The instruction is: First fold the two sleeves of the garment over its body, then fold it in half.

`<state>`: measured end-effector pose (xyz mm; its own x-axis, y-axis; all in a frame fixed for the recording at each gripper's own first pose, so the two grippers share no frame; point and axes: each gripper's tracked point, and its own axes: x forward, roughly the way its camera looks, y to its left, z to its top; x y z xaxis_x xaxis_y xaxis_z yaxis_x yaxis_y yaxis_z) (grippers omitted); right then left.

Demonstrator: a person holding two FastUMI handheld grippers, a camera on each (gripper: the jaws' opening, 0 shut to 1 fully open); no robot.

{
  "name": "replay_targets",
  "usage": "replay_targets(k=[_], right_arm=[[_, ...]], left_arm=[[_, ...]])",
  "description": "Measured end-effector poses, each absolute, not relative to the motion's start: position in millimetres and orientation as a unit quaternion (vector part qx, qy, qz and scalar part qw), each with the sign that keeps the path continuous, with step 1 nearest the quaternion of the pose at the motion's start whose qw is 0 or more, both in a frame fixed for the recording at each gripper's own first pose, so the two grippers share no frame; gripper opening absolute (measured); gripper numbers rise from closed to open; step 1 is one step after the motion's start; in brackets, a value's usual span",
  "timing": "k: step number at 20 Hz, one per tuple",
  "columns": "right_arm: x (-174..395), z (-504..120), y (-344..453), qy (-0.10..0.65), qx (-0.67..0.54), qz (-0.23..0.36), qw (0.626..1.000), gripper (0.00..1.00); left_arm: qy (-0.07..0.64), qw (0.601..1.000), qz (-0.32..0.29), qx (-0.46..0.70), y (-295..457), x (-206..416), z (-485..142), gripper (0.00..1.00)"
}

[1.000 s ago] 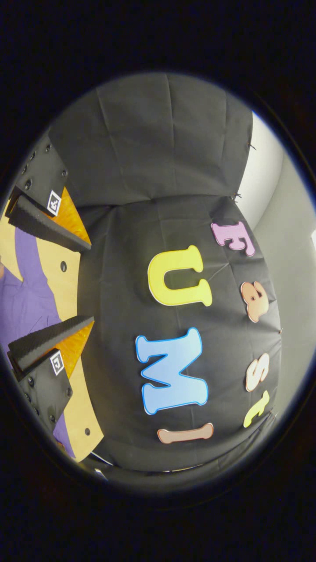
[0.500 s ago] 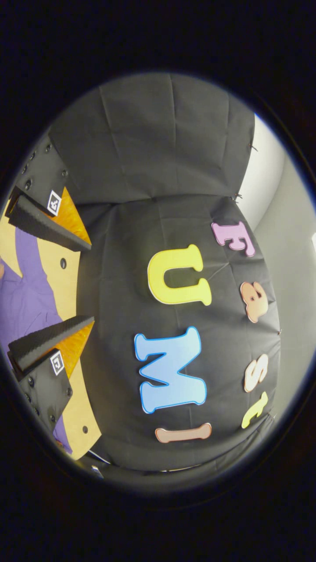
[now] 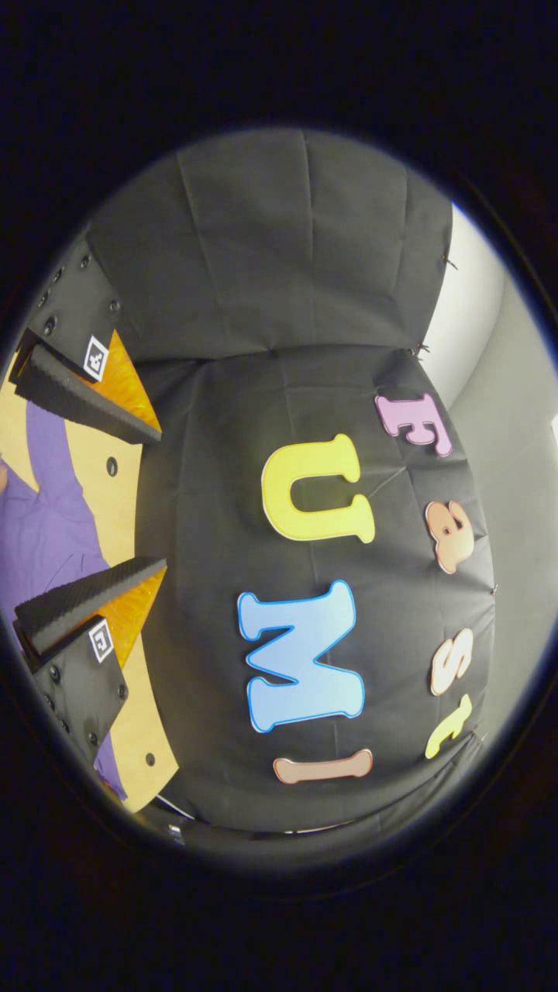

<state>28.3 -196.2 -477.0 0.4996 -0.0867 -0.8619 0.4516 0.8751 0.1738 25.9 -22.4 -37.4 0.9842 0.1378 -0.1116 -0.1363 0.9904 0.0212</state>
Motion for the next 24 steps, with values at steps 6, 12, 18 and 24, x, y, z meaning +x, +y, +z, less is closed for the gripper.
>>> replay_targets(k=[6, 12, 18, 24], right_arm=[[44.7, -437.3, -144.1, 0.443, 0.174, -0.102, 0.873, 0.02], [69.2, -382.3, -45.6, 0.404, 0.168, -0.018, 0.899, 0.01], [81.6, -333.3, 66.3, 0.372, 0.164, 0.064, 0.911, 0.01], [79.1, -290.3, 185.6, 0.347, 0.148, 0.143, 0.915, 0.01]], left_arm=[[0.054, 0.996, 0.064, 0.004, -8.9, 22.7, -41.7, 0.99], [0.053, 0.996, 0.069, -0.005, 24.9, 9.5, -48.6, 0.99], [0.051, 0.995, 0.081, -0.001, 76.4, -7.3, -54.3, 0.99], [0.054, 0.993, 0.101, -0.002, 139.0, -24.3, -65.0, 0.99]])
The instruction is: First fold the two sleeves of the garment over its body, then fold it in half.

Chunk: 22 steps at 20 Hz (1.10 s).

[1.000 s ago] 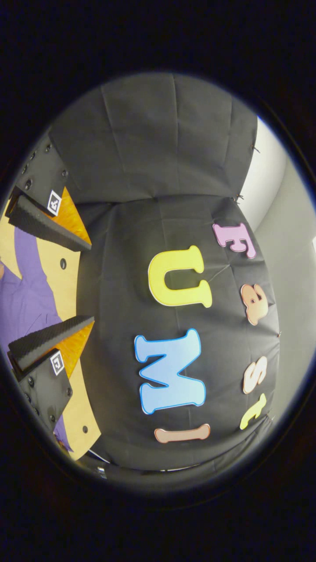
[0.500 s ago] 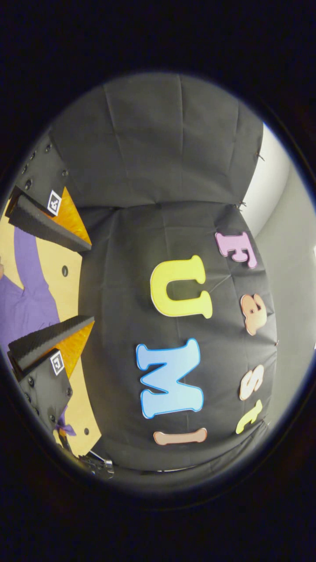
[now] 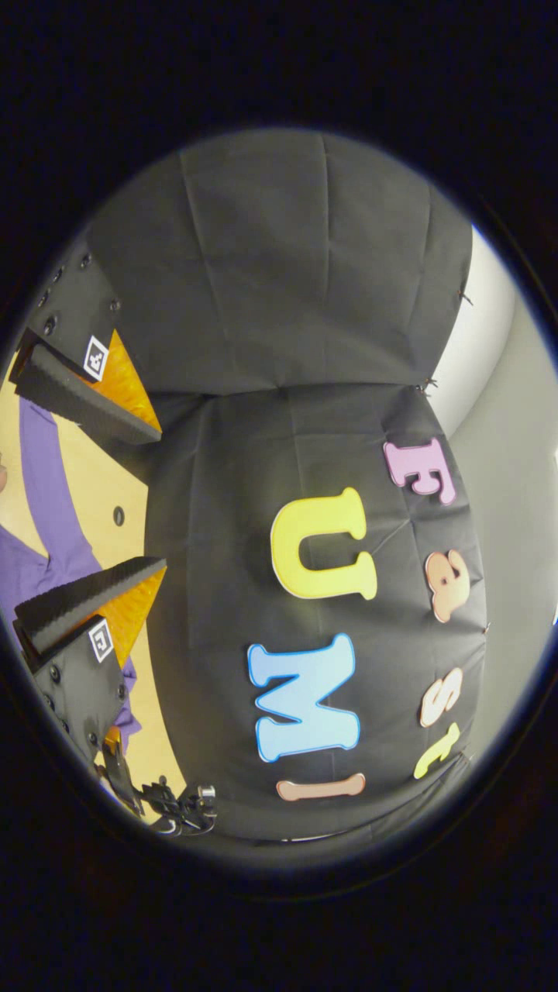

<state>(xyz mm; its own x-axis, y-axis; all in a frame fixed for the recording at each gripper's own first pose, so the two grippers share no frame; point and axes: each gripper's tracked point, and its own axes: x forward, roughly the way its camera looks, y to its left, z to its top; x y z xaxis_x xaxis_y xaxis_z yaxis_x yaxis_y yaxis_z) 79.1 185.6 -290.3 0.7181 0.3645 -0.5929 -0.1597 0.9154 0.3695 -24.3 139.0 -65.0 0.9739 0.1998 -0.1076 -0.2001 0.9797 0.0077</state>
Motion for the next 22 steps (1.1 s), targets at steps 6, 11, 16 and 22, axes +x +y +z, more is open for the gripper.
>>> replay_targets(k=[6, 11, 16, 22], right_arm=[[61.2, -290.0, 302.2, 0.359, 0.123, 0.208, 0.901, 0.01], [39.5, -305.6, 370.5, 0.377, 0.089, 0.254, 0.886, 0.01], [19.0, -316.8, 414.3, 0.394, 0.059, 0.297, 0.868, 0.11], [2.2, -313.8, 419.6, 0.394, 0.039, 0.317, 0.862, 0.52]], left_arm=[[0.061, 0.991, 0.122, 0.016, 199.0, -43.4, -76.0, 0.99], [0.069, 0.986, 0.149, 0.024, 238.3, -69.3, -83.5, 0.99], [0.082, 0.982, 0.167, 0.022, 261.6, -88.5, -98.1, 0.96], [0.092, 0.982, 0.168, 0.005, 265.9, -90.9, -122.7, 0.99]])
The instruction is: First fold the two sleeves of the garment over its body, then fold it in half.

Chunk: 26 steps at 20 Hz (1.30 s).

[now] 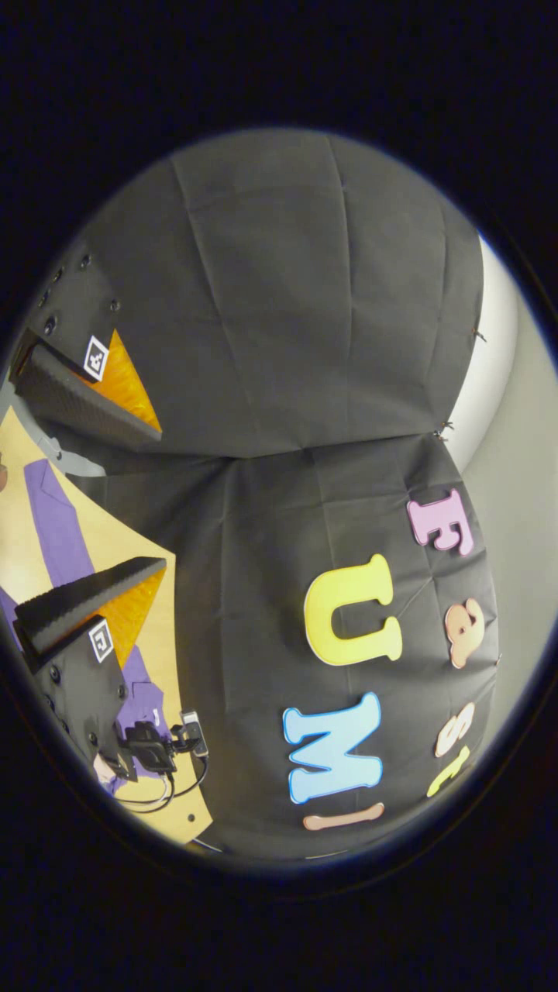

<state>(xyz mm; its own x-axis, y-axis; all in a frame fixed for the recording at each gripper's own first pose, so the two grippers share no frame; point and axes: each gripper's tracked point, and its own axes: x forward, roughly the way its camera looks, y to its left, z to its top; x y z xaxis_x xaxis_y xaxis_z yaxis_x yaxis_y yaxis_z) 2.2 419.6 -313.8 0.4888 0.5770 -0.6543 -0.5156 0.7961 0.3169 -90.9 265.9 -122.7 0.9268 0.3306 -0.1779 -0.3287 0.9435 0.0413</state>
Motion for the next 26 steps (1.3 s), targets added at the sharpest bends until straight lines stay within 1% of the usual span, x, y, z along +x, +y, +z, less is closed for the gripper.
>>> replay_targets(k=[3, 6, 7, 8, 12, 14, 16, 17, 18, 19, 20, 23, 24, 25, 26], right_arm=[[-2.7, -302.0, 410.5, 0.386, 0.036, 0.32, 0.865, 0.52], [-7.1, -285.0, 395.8, 0.375, 0.036, 0.321, 0.869, 0.52], [-9.7, -278.9, 389.3, 0.372, 0.037, 0.32, 0.871, 0.52], [-11.0, -271.4, 382.8, 0.368, 0.039, 0.318, 0.873, 0.52], [-13.4, -243.0, 350.8, 0.35, 0.055, 0.306, 0.884, 0.52], [-15.5, -230.3, 331.9, 0.341, 0.061, 0.298, 0.889, 0.52], [-19.7, -221.7, 312.3, 0.337, 0.068, 0.287, 0.894, 0.52], [-21.6, -219.9, 300.8, 0.339, 0.071, 0.28, 0.895, 0.52], [-23.3, -218.3, 291.0, 0.34, 0.074, 0.272, 0.897, 0.52], [-25.2, -219.5, 279.7, 0.342, 0.075, 0.263, 0.899, 0.52], [-26.5, -220.3, 268.0, 0.344, 0.075, 0.252, 0.901, 0.52], [-30.7, -226.1, 233.7, 0.35, 0.084, 0.219, 0.907, 0.52], [-32.3, -228.3, 223.5, 0.353, 0.086, 0.209, 0.908, 0.52], [-34.0, -231.6, 213.1, 0.355, 0.086, 0.2, 0.909, 0.52], [-35.3, -233.9, 204.1, 0.358, 0.086, 0.192, 0.91, 0.52]], left_arm=[[0.105, 0.981, 0.162, -0.007, 259.7, -86.0, -152.8, 0.99], [0.136, 0.977, 0.159, -0.025, 255.7, -81.8, -201.7, 0.99], [0.149, 0.975, 0.161, -0.029, 255.9, -80.7, -219.2, 0.93], [0.163, 0.972, 0.166, -0.034, 257.4, -80.2, -238.5, 0.99], [0.22, 0.956, 0.183, -0.063, 265.7, -80.4, -316.2, 0.99], [0.249, 0.947, 0.192, -0.071, 271.2, -79.3, -355.9, 0.96], [0.272, 0.938, 0.199, -0.077, 276.6, -76.8, -390.1, 0.96], [0.283, 0.935, 0.199, -0.08, 277.8, -74.1, -406.3, 0.99], [0.292, 0.932, 0.2, -0.083, 278.9, -70.3, -422.9, 0.99], [0.302, 0.928, 0.202, -0.084, 278.5, -67.4, -438.8, 0.96], [0.314, 0.923, 0.205, -0.085, 280.5, -66.4, -453.6, 0.96], [0.342, 0.91, 0.216, -0.092, 277.7, -56.5, -495.6, 0.99], [0.349, 0.906, 0.219, -0.095, 275.4, -53.4, -507.7, 0.97], [0.355, 0.903, 0.222, -0.097, 275.4, -50.6, -517.1, 0.97], [0.36, 0.9, 0.226, -0.096, 281.2, -53.1, -521.0, 0.99]])
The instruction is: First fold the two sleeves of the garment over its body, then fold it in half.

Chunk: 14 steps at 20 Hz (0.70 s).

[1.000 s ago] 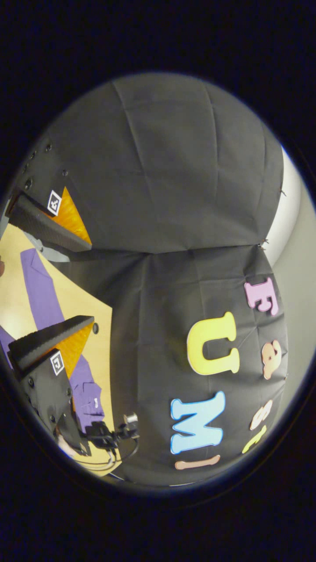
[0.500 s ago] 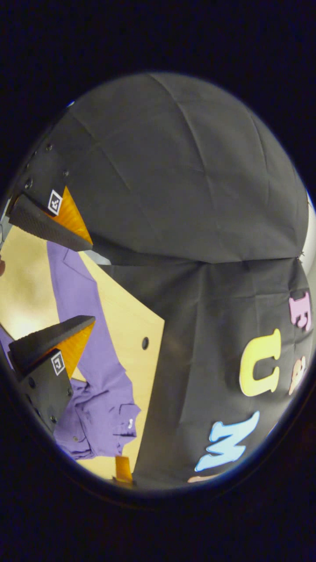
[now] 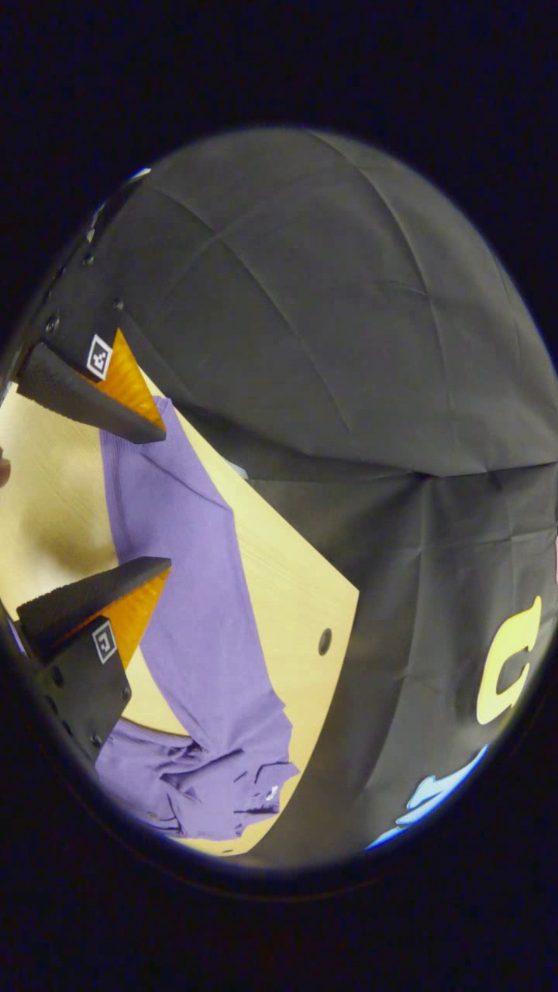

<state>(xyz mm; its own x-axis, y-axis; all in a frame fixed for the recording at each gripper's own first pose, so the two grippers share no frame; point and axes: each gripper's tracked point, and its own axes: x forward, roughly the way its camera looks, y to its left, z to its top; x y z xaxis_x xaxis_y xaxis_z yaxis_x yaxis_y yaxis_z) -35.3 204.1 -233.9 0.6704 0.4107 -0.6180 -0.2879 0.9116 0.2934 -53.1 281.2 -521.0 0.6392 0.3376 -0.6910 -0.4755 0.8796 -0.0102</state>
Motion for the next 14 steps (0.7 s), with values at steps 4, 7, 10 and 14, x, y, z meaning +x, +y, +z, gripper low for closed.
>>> replay_targets(k=[4, 7, 10, 14], right_arm=[[-36.2, -241.7, 176.8, 0.365, 0.09, 0.166, 0.912, 0.52], [-35.6, -245.6, 166.5, 0.369, 0.09, 0.158, 0.911, 0.52], [-34.9, -250.4, 167.5, 0.374, 0.088, 0.161, 0.909, 0.52], [-33.7, -256.7, 175.1, 0.38, 0.088, 0.174, 0.904, 0.52]], left_arm=[[0.392, 0.881, 0.243, -0.105, 289.0, -64.5, -548.0, 0.99], [0.391, 0.876, 0.254, -0.124, 290.0, -68.5, -557.4, 0.96], [0.39, 0.875, 0.25, -0.14, 285.6, -70.5, -557.3, 0.99], [0.395, 0.884, 0.217, -0.125, 268.7, -54.7, -560.3, 0.69]])
